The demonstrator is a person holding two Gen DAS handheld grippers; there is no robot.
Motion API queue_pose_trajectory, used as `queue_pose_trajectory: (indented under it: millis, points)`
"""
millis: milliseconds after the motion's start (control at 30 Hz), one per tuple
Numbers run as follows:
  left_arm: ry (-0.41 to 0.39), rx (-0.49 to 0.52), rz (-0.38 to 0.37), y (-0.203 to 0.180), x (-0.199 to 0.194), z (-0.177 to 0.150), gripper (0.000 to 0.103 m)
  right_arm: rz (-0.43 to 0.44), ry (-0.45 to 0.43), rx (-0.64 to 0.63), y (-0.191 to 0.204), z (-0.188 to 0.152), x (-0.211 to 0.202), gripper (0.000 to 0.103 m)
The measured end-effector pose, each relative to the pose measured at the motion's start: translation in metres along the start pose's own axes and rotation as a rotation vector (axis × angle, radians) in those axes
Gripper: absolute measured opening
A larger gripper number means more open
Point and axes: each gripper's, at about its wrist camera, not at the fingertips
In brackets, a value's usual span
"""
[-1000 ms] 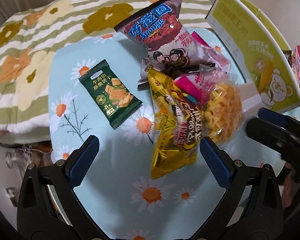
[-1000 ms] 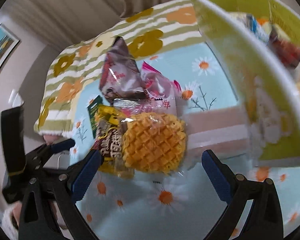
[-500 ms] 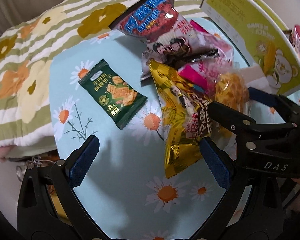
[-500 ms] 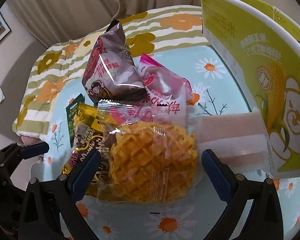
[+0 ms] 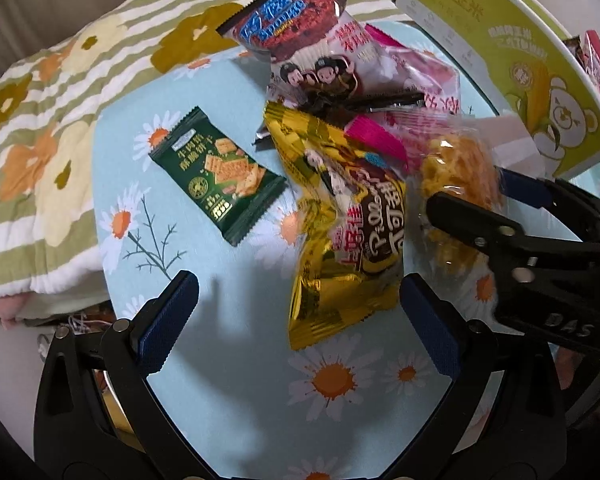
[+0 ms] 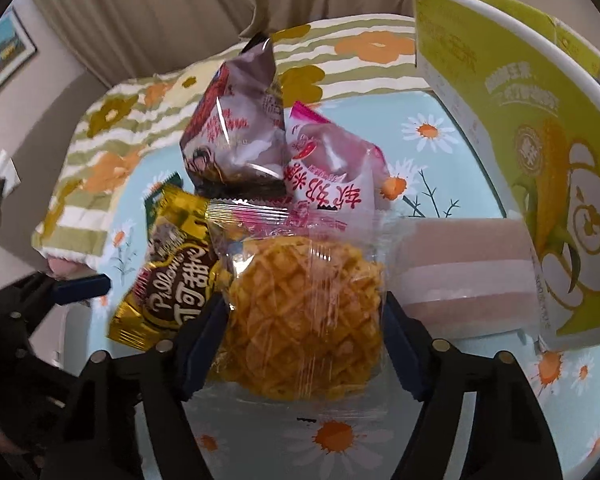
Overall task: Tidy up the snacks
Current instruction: 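Grasp the gold Pillow packet with the left tool while the right tool grasps the waffle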
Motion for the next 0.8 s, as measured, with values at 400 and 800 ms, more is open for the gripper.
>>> queue_pose_trajectory:
  millis: [400, 800]
  points:
    - [-0.034, 0.017, -0.058, -0.016, 0.013, 0.024, 0.088, 0.012, -0.028, 0.009, -0.005, 0.005, -0.015, 0.07]
    - [-0.026, 0.018, -0.086, -0.021, 0.021, 0.025, 0.051, 0.029, -0.005, -0.002, -0.006, 0.008, -0.014, 0.07]
Point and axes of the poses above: each gripper's, at about its wrist camera, not at the fingertips, and x roughly the way its jaws point, y to its left, z to its top, and after that the axes turned 6 degrees about z, right-handed
